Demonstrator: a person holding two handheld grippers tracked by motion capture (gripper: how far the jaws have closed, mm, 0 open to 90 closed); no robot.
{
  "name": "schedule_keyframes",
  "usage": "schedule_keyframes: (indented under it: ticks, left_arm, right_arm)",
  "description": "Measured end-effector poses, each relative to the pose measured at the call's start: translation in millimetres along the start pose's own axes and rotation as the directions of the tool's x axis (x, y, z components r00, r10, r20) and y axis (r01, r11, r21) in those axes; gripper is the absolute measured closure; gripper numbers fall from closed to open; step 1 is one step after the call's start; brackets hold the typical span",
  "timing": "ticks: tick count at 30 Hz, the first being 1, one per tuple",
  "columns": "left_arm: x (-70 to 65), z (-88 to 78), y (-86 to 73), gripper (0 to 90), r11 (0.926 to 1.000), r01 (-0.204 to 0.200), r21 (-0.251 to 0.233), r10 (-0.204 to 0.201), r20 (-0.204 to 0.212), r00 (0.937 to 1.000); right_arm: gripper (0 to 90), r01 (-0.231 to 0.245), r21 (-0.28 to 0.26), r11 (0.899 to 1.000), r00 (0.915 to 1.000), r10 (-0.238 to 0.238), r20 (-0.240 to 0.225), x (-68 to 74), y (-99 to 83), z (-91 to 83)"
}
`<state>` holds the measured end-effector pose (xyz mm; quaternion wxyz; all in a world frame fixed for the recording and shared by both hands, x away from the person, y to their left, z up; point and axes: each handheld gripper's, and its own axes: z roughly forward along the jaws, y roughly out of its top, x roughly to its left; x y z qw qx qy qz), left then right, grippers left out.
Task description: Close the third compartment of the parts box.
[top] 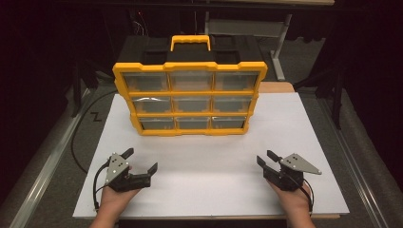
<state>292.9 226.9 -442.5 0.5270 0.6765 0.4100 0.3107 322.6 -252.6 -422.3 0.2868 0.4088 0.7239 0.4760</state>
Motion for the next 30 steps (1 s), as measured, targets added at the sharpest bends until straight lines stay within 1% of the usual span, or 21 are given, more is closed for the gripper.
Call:
schedule_keyframes:
  ticks: [2, 5, 8, 10, 14, 16, 19, 23, 30]
  left_arm:
    - [0.3, -0.2, 0.1, 0.9, 1.0, 0.001, -0.001, -0.001, 0.0, 1.0]
    - [0.5, -0.3, 0.1, 0.9, 1.0, 0.002, -0.001, -0.002, 0.0, 1.0]
    - [0.5, -0.2, 0.2, 0.9, 1.0, 0.003, -0.002, -0.003, 0.002, 1.0]
    - [0.5, -0.4, 0.3, 0.8, 1.0, 0.004, -0.003, -0.004, 0.002, 1.0]
    - [0.5, -0.8, 0.4, 0.9, 1.0, 0.007, -0.004, -0.007, 0.003, 1.0]
    - [0.7, -0.9, 0.5, 0.8, 1.0, 0.006, -0.005, -0.006, 0.003, 1.0]
    - [0.9, -0.5, 0.4, 0.9, 1.0, 0.005, -0.004, -0.005, 0.004, 1.0]
    - [0.7, -0.4, 0.5, 0.8, 1.0, 0.005, -0.005, -0.005, 0.004, 1.0]
    - [0.7, -0.6, 0.8, 0.9, 1.0, 0.004, -0.007, -0.004, 0.003, 1.0]
  right_arm:
    - [39.8, -0.002, 0.006, 1.0, 1.0, 0.002, -0.001, -0.4, 0.1, 1.4]
    - [27.7, 0.002, 0.015, 1.0, 1.0, -0.002, 0.0, -0.7, -1.4, 3.4]
    - [17.7, -0.007, 0.011, 1.0, 1.0, 0.007, 0.006, -0.4, -2.6, 4.4]
    - [14.5, -0.01, 0.009, 1.0, 0.9999, 0.01, 0.008, -0.1, -2.8, 4.4]
    - [1.9, -0.025, -0.012, 1.0, 0.9996, 0.025, 0.01, -0.3, -1.3, 2.1]
    - [0.9, -0.032, -0.025, 0.999, 0.9994, 0.032, 0.012, -1.0, -0.5, 0.0]
    - [0.8, -0.045, -0.059, 0.997, 0.9987, 0.047, 0.023, -3.2, 0.3, -2.9]
    - [0.8, -0.039, -0.044, 0.998, 0.999, 0.04, 0.021, -2.9, -1.0, -1.3]
    - [0.8, -0.028, -0.041, 0.999, 0.9993, 0.029, 0.021, -2.3, -1.1, -0.8]
